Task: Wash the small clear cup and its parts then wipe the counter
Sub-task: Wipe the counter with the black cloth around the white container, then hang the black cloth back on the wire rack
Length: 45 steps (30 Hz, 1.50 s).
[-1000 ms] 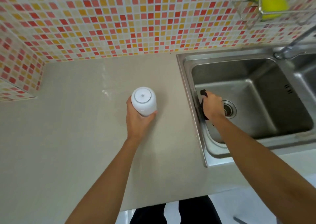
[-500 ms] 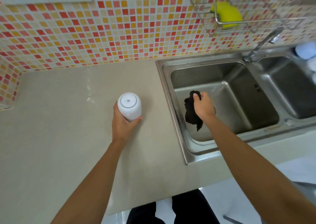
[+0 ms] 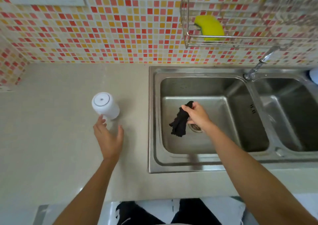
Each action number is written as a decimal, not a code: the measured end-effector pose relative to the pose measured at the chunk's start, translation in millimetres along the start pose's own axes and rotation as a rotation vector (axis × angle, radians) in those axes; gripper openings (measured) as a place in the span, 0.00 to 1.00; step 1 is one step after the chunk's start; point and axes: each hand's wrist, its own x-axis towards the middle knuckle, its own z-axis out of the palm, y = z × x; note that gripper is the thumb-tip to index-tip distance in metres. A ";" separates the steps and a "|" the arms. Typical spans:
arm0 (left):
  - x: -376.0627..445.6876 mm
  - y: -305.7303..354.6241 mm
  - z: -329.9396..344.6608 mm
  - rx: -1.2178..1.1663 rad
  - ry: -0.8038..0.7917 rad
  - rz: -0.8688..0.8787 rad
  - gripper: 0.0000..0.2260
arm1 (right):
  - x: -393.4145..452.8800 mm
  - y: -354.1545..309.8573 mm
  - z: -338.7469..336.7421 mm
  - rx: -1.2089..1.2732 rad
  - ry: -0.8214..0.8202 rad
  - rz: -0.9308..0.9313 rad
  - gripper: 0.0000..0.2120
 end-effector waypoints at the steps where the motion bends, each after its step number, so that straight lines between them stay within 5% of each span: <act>1: -8.2 13.9 9.5 0.007 0.020 0.030 0.29 | 0.0 -1.6 -12.8 0.015 -0.043 -0.019 0.16; 6: -37.6 87.1 67.9 -0.002 -0.018 0.122 0.19 | 5.8 0.1 -76.8 -0.017 -0.205 -0.085 0.13; 16: -69.5 265.9 146.7 -0.117 -0.710 0.412 0.33 | -12.3 -32.5 -181.4 -0.020 -0.276 -0.300 0.18; 23: -41.8 336.2 148.0 -0.040 -0.683 0.582 0.05 | -25.4 -70.4 -245.1 0.374 -0.284 -0.321 0.09; 25: -40.7 349.4 146.8 -0.093 -0.684 0.583 0.05 | -26.1 -80.5 -257.2 0.351 -0.242 -0.378 0.09; 28: -34.6 371.7 141.7 -0.134 -0.649 0.582 0.04 | -28.5 -98.0 -279.5 0.271 -0.220 -0.438 0.23; 33: -20.5 415.1 127.8 -0.189 -0.501 0.658 0.04 | -45.0 -140.2 -316.9 -0.171 -0.027 -0.678 0.04; 35: -18.7 432.2 127.3 -0.217 -0.484 0.658 0.07 | -49.1 -158.2 -322.1 -0.295 0.098 -0.783 0.05; 41: 12.8 464.5 125.2 -0.254 -0.531 0.589 0.19 | -34.5 -193.9 -333.3 0.075 0.010 -0.678 0.04; 45: 40.2 475.4 122.8 -0.276 -0.522 0.572 0.09 | -23.7 -210.0 -347.0 0.242 -0.077 -0.671 0.07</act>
